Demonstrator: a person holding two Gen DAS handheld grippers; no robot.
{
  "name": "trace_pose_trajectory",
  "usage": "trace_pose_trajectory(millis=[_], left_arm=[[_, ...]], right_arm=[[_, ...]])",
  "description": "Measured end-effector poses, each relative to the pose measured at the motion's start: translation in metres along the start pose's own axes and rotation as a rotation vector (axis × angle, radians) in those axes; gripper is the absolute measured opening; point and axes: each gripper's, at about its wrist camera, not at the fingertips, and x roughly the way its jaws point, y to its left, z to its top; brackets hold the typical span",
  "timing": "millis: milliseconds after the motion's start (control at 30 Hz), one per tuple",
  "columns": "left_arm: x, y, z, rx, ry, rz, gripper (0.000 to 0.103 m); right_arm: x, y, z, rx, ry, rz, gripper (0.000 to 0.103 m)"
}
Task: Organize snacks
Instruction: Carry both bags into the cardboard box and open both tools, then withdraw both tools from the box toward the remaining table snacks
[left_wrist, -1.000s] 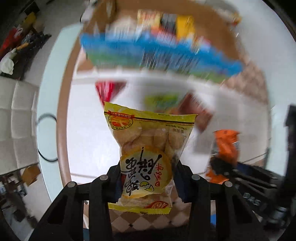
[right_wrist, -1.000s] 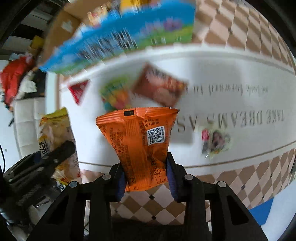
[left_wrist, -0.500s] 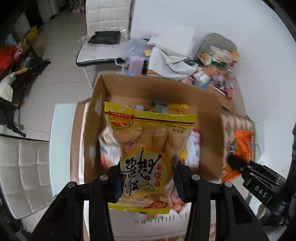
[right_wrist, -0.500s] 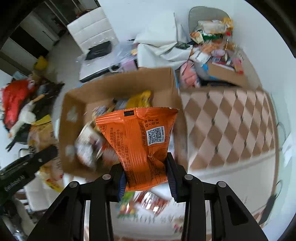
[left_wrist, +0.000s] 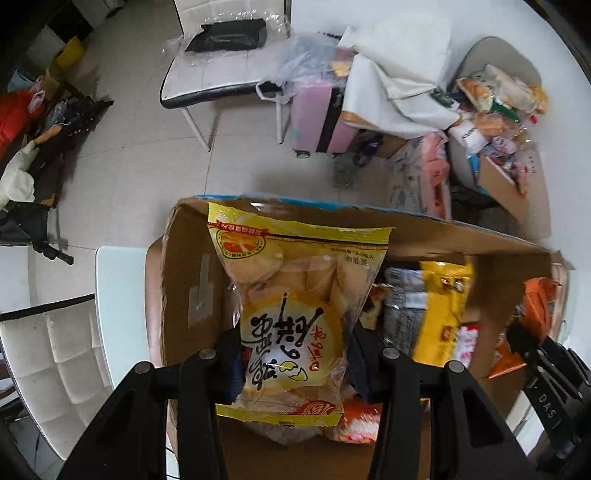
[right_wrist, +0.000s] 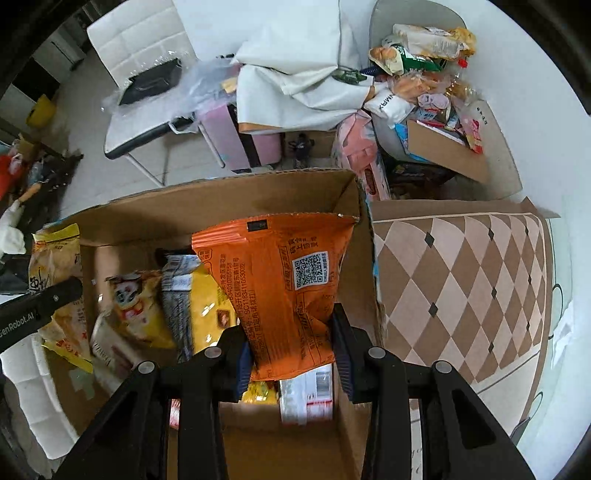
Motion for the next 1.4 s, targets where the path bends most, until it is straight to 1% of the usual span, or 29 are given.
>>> trace_pose_trajectory(millis=[67, 100, 133, 167, 233, 267, 300, 333, 367, 400, 467, 533, 600, 700, 733, 800, 867, 1033, 1167, 1267, 1400], left_arm=[[0.008, 0.003, 0.004, 0.000, 0.016, 0.004, 0.044], [0.012, 0.005, 0.005, -0.010, 0.029, 0.009, 0.044], [0.017, 0.009, 0.007, -0.031, 0.048, -0.003, 0.044], [0.020, 0.012, 0.006, -0.044, 0.059, -0.019, 0.044], [0.023, 0.013, 0.005, -0.044, 0.070, -0.023, 0.053], [0.023, 0.013, 0.005, -0.040, 0.066, -0.020, 0.058], [0.023, 0.013, 0.004, -0.032, 0.057, -0.018, 0.069], [0.021, 0.012, 0.003, -0.028, 0.049, -0.022, 0.077], [0.020, 0.012, 0.003, -0.026, 0.040, -0.024, 0.079], [0.018, 0.011, 0.002, -0.022, 0.029, -0.021, 0.079], [0.015, 0.010, 0.002, -0.016, 0.019, -0.021, 0.083], [0.011, 0.009, 0.000, -0.014, 0.012, -0.034, 0.084], [0.007, 0.009, -0.002, -0.011, -0.001, -0.029, 0.084], [-0.001, 0.009, -0.007, -0.007, -0.025, -0.034, 0.084], [-0.004, 0.009, -0.010, -0.007, -0.039, -0.034, 0.084], [-0.012, 0.010, -0.017, -0.015, -0.069, -0.029, 0.084], [-0.020, 0.011, -0.025, -0.018, -0.105, -0.029, 0.084], [-0.040, 0.009, -0.053, 0.004, -0.174, -0.038, 0.084], [-0.057, 0.007, -0.077, 0.014, -0.224, -0.027, 0.084], [-0.069, 0.007, -0.098, 0.011, -0.256, -0.035, 0.084], [-0.088, 0.002, -0.130, 0.024, -0.310, -0.027, 0.084]], right_arm=[[0.010, 0.000, 0.006, 0.005, 0.004, -0.002, 0.040], [0.013, 0.000, 0.008, 0.007, 0.005, 0.000, 0.041], [0.018, 0.000, 0.011, 0.006, 0.012, -0.001, 0.042], [0.022, 0.001, 0.012, 0.005, 0.038, -0.010, 0.046], [0.030, 0.004, 0.013, -0.004, 0.067, -0.001, 0.059], [0.031, 0.005, 0.012, -0.004, 0.065, 0.002, 0.068], [0.032, 0.007, 0.012, -0.009, 0.063, 0.009, 0.071], [0.033, 0.009, 0.012, -0.018, 0.064, 0.006, 0.073], [0.032, 0.011, 0.011, -0.023, 0.064, 0.008, 0.078], [0.033, 0.013, 0.011, -0.026, 0.064, 0.009, 0.080], [0.034, 0.015, 0.010, -0.030, 0.064, 0.013, 0.080], [0.033, 0.016, 0.008, -0.028, 0.063, 0.012, 0.081], [0.030, 0.017, 0.006, -0.029, 0.061, 0.022, 0.086], [0.022, 0.019, 0.001, -0.033, 0.048, 0.032, 0.087], [0.018, 0.018, -0.002, -0.034, 0.042, 0.035, 0.087], [0.013, 0.019, -0.006, -0.040, 0.030, 0.040, 0.092], [0.007, 0.018, -0.012, -0.037, 0.016, 0.053, 0.093], [-0.008, 0.017, -0.033, -0.041, -0.017, 0.067, 0.094], [-0.026, 0.016, -0.056, -0.044, -0.066, 0.063, 0.094], [-0.042, 0.013, -0.073, -0.029, -0.108, 0.066, 0.094], [-0.062, 0.011, -0.097, -0.022, -0.154, 0.067, 0.094]])
